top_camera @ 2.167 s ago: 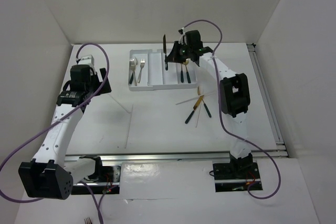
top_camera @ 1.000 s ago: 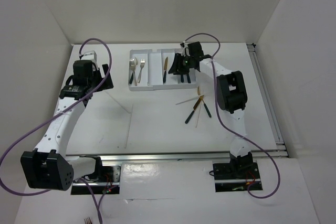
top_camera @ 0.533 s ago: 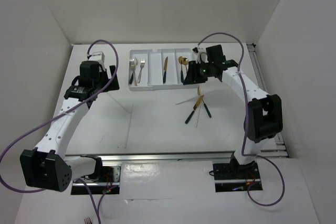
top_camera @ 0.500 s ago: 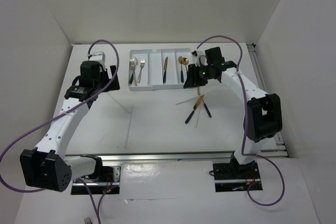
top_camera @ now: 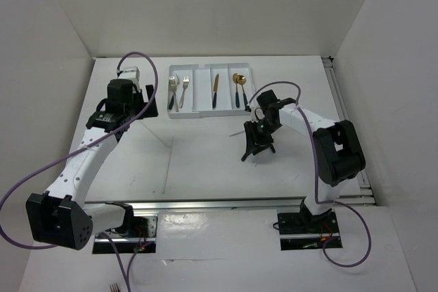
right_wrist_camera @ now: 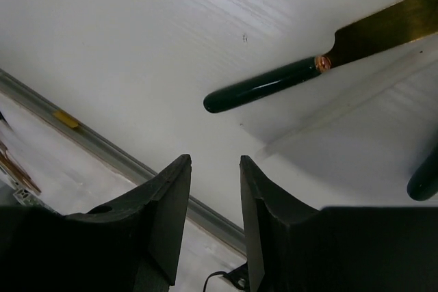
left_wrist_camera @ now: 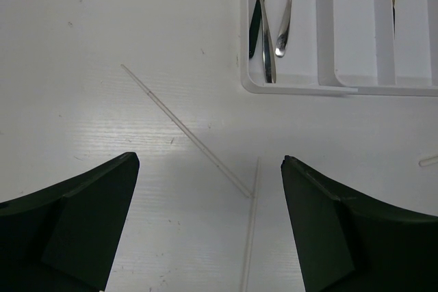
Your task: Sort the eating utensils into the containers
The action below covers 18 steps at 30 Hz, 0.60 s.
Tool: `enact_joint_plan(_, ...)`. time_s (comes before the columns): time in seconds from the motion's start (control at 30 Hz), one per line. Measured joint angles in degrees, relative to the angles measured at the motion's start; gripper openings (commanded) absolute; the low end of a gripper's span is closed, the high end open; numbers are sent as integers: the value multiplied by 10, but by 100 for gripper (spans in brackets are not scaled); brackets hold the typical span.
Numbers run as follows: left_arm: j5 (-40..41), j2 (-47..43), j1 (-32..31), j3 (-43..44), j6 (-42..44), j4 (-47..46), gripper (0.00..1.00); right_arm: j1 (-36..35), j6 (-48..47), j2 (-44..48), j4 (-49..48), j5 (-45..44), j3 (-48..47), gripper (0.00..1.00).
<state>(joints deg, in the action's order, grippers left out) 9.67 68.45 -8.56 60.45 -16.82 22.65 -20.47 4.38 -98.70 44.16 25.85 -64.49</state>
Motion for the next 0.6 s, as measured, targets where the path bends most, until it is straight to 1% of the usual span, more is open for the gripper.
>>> enact_joint_plan(0.03, 2, -1, 0, 0, 0, 0, 100, 0, 0, 6, 2, -3, 4, 41)
enact_joint_plan(0.13, 4, -2, 0, 0, 0, 0, 100, 0, 2, 18, 3, -10, 13, 41)
enact_joint_plan(0.33, 8, -9, 0, -1, 0, 0, 100, 0, 14, 14, 3, -17, 14, 39)
enact_joint_plan(0.6, 17, -15, 0, -5, 1, 0, 100, -2, 44, -38, 1, -17, -25, 39)
